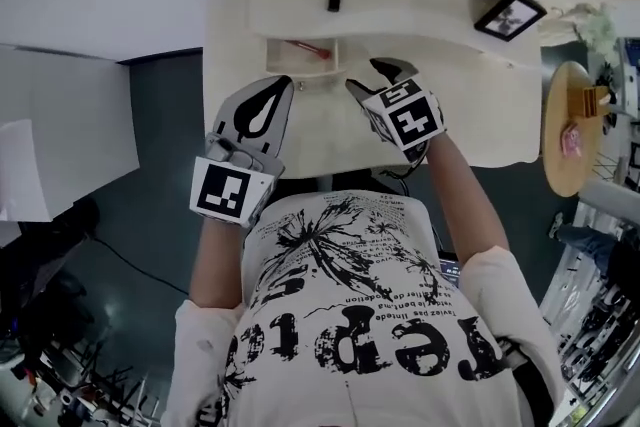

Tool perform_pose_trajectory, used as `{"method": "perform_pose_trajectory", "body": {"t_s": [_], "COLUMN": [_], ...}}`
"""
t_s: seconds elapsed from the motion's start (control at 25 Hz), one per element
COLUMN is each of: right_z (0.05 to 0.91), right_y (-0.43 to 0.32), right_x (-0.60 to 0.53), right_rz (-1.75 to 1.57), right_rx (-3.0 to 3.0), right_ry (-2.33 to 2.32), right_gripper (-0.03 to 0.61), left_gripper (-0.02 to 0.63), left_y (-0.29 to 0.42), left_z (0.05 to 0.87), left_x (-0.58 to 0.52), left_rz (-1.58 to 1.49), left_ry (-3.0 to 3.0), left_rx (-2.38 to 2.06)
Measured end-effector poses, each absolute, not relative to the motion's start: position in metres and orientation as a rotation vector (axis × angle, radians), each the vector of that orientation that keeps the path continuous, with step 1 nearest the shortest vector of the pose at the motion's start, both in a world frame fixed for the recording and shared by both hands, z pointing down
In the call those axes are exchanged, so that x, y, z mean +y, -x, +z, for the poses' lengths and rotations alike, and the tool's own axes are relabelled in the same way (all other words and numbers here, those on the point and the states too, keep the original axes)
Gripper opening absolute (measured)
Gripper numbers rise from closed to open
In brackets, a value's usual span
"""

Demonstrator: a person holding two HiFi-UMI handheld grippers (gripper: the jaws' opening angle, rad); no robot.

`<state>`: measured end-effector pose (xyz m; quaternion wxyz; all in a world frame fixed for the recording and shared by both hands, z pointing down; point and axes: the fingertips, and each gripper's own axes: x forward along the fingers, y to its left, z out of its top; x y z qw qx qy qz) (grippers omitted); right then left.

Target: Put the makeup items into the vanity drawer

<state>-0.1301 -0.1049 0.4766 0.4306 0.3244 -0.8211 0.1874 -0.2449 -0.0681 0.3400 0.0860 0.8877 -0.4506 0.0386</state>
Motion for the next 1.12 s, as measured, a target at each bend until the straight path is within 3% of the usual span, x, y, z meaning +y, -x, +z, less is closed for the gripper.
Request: {"method": "perform_pose_trajectory", "body": {"t_s": [0.44,0.92,1.12], "right_z": [0.523,0.566,0.574], "right_y": [0.012,0.020,0.022], "right_x": [-0.054,-0.063,-0.064], "right_rz": [0.640,0.754,0.768], "right_rx": [-1.945,-1.978,-1.969], "right_ry": [-0.870,-0.821,-0.818], "right_gripper": [0.232,0.184,0.125], "left_gripper": [0.012,0.012,0.012], "left_y": [0.122,0.106,0.108], "left_z": [0.354,0.390,0.395], "left_x": [-0.064,-0.062,-0.063], "left_rz": [0.129,0.200,0.207], "left_ry": [-2.698,-2.586,-2.575], "left_rx": [-1.151,-1.212,-1.219]}}
